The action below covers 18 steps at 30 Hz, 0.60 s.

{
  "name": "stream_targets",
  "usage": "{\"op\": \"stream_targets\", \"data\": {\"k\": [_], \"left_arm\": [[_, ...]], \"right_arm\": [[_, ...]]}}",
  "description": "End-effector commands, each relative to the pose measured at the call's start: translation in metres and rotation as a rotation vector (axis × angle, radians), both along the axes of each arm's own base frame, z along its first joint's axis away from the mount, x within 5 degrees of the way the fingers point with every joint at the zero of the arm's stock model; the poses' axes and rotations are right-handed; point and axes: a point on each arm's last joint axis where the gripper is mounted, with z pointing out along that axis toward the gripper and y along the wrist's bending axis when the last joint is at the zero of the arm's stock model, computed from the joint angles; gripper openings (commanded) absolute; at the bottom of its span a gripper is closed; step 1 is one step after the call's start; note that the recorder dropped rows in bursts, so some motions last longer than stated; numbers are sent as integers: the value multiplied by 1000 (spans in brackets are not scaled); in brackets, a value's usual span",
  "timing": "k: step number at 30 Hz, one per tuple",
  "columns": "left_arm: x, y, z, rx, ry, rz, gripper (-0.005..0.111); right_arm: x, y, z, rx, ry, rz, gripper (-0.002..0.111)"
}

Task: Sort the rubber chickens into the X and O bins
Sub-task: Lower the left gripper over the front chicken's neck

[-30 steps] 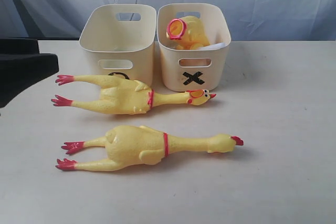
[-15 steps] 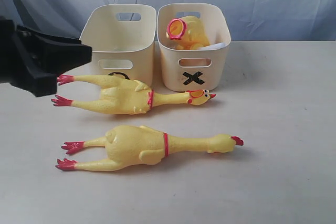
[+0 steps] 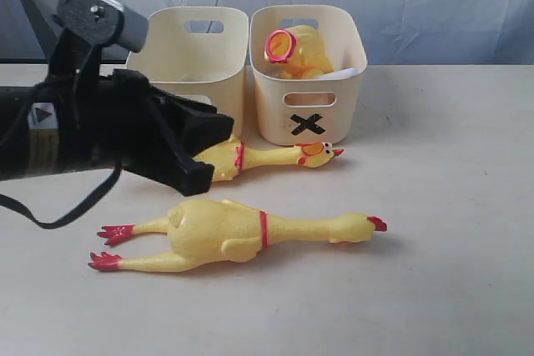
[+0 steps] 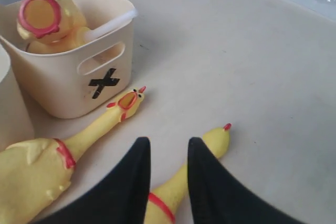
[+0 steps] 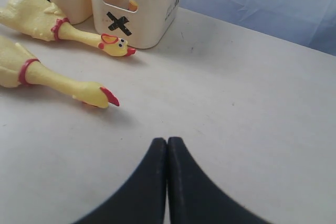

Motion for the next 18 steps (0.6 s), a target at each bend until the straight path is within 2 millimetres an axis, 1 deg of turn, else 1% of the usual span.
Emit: {"op": "stream_targets", "data": {"k": [1,6,11,12,13,18], "left_arm": [[6,-23,-6,15,29,-48,25],[10,-43,-17,65,30,-168,27],[16,-51,-32,125,28,-207,50],[17,-52,-35,130,34,-207,53],[19,-54,-37,136,38,-212,54],[27,-63,-50,205,-9,-290,54]], "right_arm": [[0,1,-1,7,-1,4,0],[0,1,-1,9,2,5,0],[0,1,-1,15,4,10,0],[0,1,-1,14,7,10,0],[-1,1,-1,16,7,11,0],[-1,2,-1,18,8,12,0]]}}
